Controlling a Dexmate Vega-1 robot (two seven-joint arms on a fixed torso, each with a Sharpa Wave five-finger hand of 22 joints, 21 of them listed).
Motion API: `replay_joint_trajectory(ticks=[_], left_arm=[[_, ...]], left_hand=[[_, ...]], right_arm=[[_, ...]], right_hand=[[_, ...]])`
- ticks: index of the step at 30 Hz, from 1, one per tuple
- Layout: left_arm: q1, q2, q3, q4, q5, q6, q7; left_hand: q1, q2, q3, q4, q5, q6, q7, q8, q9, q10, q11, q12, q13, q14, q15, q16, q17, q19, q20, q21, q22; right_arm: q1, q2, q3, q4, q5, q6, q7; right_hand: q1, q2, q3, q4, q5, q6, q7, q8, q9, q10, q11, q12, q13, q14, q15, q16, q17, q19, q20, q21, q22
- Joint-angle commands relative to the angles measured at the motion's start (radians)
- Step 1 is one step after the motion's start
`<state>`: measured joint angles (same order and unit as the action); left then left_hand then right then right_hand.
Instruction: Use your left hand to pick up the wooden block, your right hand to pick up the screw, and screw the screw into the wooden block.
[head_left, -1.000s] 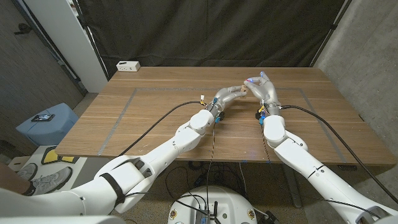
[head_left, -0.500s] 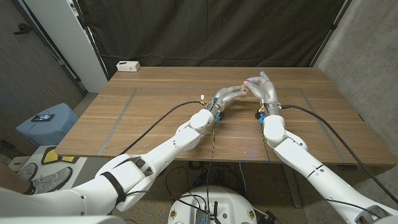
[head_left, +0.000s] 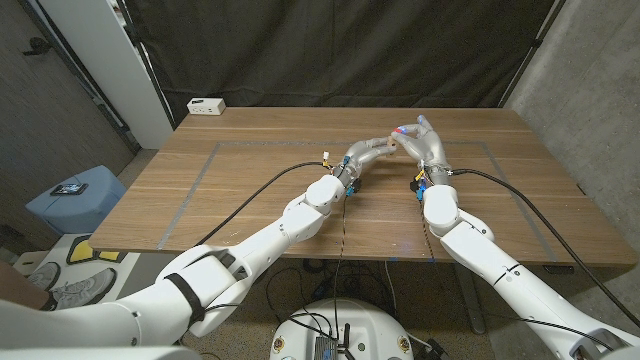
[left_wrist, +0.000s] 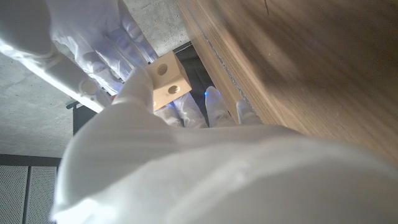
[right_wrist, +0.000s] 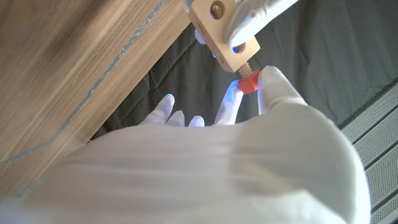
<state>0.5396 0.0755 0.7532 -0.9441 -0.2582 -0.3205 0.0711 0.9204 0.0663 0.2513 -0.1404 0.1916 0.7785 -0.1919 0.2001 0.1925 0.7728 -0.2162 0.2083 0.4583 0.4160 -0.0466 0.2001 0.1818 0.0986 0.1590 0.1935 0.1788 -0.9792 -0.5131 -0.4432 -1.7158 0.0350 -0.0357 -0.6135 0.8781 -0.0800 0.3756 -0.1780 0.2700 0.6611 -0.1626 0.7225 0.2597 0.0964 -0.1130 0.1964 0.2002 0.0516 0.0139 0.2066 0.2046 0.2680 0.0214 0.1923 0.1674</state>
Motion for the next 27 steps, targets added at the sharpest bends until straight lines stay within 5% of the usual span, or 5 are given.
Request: replay_joint_trajectory(ticks=[1,27], left_arm=[[-0.013,-0.012,0.001,0.031,-0.002,-0.013,-0.006],[-0.019,-0.018,0.005,0.043,0.000,-0.019,-0.015]], left_hand=[[-0.009,0.000,0.000,0.004,0.000,0.007,-0.001,0.002,0.004,0.003,-0.004,0.009,0.004,0.007,-0.043,0.003,0.001,0.001,0.004,0.009,0.003],[-0.013,0.003,0.003,0.002,0.000,0.008,-0.001,0.002,0.004,0.003,-0.003,0.009,0.003,0.011,-0.042,0.002,0.000,0.002,0.004,0.009,0.003]], right_arm=[[0.008,0.002,-0.003,0.008,0.008,-0.010,0.006],[0.004,-0.010,-0.002,-0.003,0.015,-0.015,0.012]], right_hand=[[0.010,-0.003,0.007,0.000,-0.001,0.006,-0.003,0.006,-0.001,-0.001,-0.008,0.004,0.003,0.002,-0.006,-0.002,0.002,-0.001,-0.006,0.000,0.004],[0.008,-0.013,0.010,0.008,-0.008,-0.010,-0.004,-0.002,-0.011,-0.008,0.012,0.003,0.003,-0.002,-0.002,-0.002,0.005,-0.003,-0.005,-0.001,0.004]])
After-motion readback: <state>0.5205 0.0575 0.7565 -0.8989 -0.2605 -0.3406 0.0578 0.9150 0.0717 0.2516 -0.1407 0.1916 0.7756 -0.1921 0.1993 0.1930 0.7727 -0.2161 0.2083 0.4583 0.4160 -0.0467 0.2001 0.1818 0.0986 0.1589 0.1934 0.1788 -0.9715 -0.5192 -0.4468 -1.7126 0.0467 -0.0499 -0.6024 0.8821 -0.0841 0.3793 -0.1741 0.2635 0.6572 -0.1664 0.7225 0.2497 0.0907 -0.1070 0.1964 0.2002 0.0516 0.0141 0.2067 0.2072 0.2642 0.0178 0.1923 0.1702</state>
